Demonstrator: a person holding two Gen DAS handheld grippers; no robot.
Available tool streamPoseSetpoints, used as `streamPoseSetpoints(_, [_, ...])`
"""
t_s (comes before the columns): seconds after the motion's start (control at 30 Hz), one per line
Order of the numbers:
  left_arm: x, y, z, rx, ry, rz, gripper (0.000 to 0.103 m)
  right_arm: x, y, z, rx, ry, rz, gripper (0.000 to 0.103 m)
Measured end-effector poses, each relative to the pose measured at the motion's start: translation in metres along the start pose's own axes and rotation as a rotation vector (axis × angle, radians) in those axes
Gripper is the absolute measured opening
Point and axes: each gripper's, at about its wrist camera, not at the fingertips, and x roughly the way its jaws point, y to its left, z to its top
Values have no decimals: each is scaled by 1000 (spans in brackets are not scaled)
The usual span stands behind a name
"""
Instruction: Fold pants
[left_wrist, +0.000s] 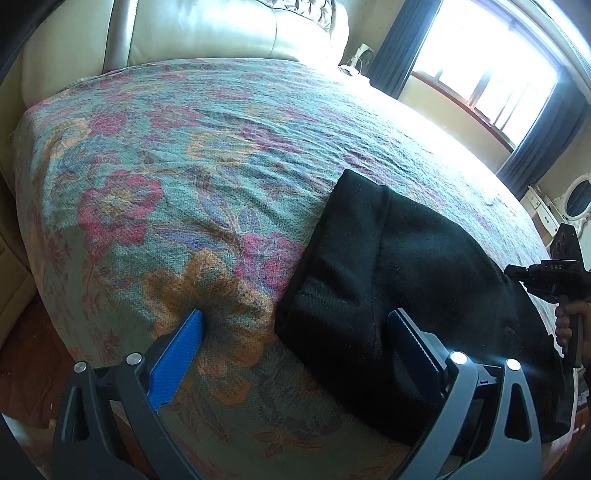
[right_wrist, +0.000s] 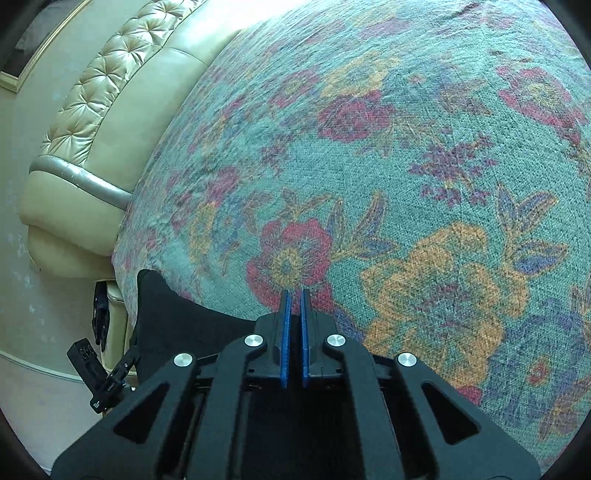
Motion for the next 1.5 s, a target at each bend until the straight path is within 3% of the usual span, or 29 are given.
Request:
streamPoseSetpoints(0.07, [-2,3,3,-10,16,-21,98,-13,0,-4,24,-49,27,21])
streamPoseSetpoints(0.13, [-3,8,7,-21,39,-56,98,-33,9,-14,6,-112,58,50])
streamPoseSetpoints(0.2, [-7,13,12,-28,58,-98,98,-51,24,-31,-52,-148,78,52])
streamPoseSetpoints(0.3, [-13,20,27,-15,66,-159,98,-75,41,-68,-94,-180,124,63])
streamPoseSetpoints(0.4, [-5,27,48,3,114,-254,98,-90,50,-111,-76,-192,198,64])
streamPoseSetpoints(0.57, [31,20,76,26,318,-450,98,-95,55,-175,-23,-186,281,66])
streamPoseSetpoints(0.7, [57,6,91,123,434,-493,98,-88,51,-211,30,-145,303,71])
streamPoseSetpoints(0.77, [66,2,95,112,464,-534,98,-86,52,-221,36,-126,306,71])
streamPoseSetpoints(0.93, [79,-15,93,65,504,-674,98,-83,56,-230,39,-120,328,71])
streamPoseSetpoints(1.13, [84,-9,88,4,428,-723,98,-78,58,-232,39,-113,334,71])
streamPoseSetpoints(1.23, [78,-20,83,45,396,-683,97,-74,54,-233,58,-115,342,71])
streamPoseSetpoints(1.27, [77,-21,82,76,391,-670,94,-74,52,-234,66,-115,342,71])
streamPoseSetpoints(1.3, [76,-26,80,97,393,-667,72,-73,51,-234,73,-115,343,71])
streamPoseSetpoints(1.33, [78,-29,78,112,404,-631,56,-74,49,-234,78,-115,345,71])
streamPoseSetpoints(1.37, [82,-29,75,111,420,-585,29,-74,48,-235,83,-118,345,71])
streamPoseSetpoints(1.5, [82,-23,75,33,427,-603,29,-82,44,-236,96,-137,341,71])
